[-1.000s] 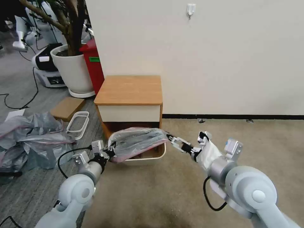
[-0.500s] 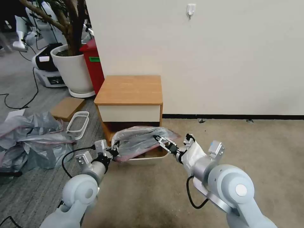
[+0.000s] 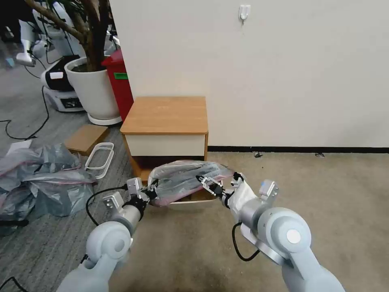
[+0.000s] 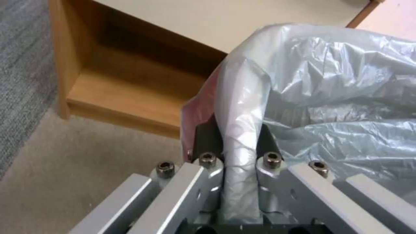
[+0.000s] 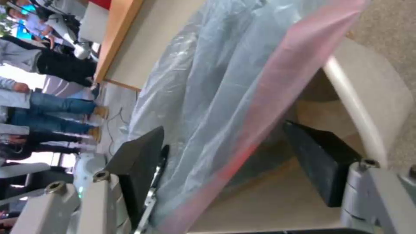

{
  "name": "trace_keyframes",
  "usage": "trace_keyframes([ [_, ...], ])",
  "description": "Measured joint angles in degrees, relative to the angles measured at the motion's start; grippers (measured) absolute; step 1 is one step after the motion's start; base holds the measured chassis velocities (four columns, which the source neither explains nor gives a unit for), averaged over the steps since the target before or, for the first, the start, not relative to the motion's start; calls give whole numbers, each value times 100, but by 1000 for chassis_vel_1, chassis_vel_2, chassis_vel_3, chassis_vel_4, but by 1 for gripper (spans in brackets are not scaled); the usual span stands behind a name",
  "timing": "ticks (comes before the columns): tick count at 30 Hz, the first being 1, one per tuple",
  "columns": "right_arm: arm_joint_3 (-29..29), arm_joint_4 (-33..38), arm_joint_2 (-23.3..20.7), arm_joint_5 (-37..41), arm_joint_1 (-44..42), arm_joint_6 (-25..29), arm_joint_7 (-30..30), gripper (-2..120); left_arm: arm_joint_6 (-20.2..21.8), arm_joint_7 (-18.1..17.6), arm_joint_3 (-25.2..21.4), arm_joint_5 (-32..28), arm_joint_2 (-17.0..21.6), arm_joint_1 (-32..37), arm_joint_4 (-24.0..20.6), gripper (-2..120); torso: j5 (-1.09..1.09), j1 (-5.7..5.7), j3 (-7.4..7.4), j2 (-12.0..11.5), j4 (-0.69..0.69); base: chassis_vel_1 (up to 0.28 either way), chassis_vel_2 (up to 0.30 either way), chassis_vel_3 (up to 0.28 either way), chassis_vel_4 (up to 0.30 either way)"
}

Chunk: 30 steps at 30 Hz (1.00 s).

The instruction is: Pick up the garbage bag from the table and place it over the trash can.

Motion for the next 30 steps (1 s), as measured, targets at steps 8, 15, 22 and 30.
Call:
trace_keyframes([
  [8,17,-58,32,-128,-17,6,-114,54,11,-11,41,-5,-43,4,-31,4,0,0,0,0,0,0,0,0,0],
  [15,-19,-74,101,-250,-35,-8,-166,33,23,-10,100,-12,-60,7,-68,4,0,0,0,0,-1,0,0,0,0],
  [22,-47,-73,121,-300,-42,-9,-179,22,23,-11,95,6,-61,25,-69,4,0,0,0,0,0,0,0,0,0],
  [30,-61,-94,203,-349,-124,68,-403,0,23,-24,110,12,-88,17,-61,4,0,0,0,0,0,0,0,0,0],
])
